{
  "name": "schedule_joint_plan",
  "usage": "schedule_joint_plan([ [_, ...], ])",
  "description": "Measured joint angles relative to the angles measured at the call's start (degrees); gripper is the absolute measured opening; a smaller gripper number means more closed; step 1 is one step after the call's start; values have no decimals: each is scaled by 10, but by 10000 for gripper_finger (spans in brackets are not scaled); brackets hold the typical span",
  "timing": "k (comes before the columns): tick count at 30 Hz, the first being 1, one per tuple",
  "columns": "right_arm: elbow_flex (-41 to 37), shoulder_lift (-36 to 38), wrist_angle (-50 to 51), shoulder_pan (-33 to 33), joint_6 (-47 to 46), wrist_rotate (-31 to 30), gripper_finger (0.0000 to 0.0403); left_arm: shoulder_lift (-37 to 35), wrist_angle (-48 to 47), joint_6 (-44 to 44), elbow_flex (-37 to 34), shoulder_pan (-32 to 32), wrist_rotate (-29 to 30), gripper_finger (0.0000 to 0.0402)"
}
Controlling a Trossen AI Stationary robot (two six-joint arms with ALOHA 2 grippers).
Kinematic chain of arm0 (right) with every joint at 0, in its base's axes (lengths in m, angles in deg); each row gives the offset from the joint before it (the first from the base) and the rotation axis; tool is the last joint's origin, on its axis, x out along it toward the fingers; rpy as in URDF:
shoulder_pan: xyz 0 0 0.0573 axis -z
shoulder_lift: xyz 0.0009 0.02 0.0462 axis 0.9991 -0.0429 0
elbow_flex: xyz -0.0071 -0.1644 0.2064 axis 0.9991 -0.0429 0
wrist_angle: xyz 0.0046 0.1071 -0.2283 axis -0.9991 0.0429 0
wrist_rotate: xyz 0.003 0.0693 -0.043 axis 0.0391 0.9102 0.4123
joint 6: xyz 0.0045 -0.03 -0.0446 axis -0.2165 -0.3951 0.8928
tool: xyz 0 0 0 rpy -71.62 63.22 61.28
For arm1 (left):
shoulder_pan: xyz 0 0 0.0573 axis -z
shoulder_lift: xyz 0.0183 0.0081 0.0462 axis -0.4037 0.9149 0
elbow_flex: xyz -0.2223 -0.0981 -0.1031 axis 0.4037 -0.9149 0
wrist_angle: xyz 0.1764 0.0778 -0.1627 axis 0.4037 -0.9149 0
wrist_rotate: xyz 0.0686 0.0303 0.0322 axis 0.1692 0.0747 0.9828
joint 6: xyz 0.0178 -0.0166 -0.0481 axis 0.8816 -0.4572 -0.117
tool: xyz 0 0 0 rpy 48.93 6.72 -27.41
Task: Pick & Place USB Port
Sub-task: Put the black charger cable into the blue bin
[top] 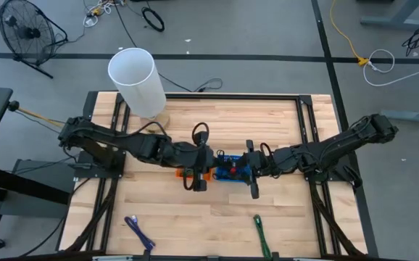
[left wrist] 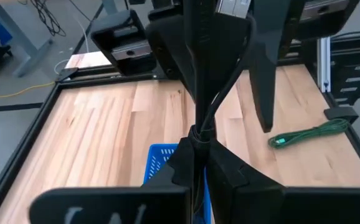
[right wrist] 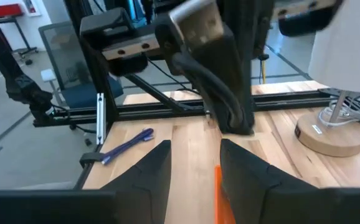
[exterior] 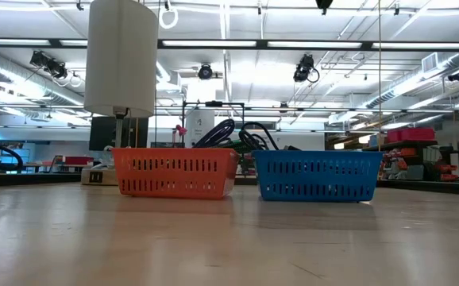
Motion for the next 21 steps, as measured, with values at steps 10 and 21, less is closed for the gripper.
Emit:
schedule_joint_plan([
  [10,0,0,-9,-2,43,-29,136,0,-1,1,0,-3,-3,20],
  [21,-1,-1,-33,-2,86,-50,136,-2,1,1,1,-3,-7,20],
])
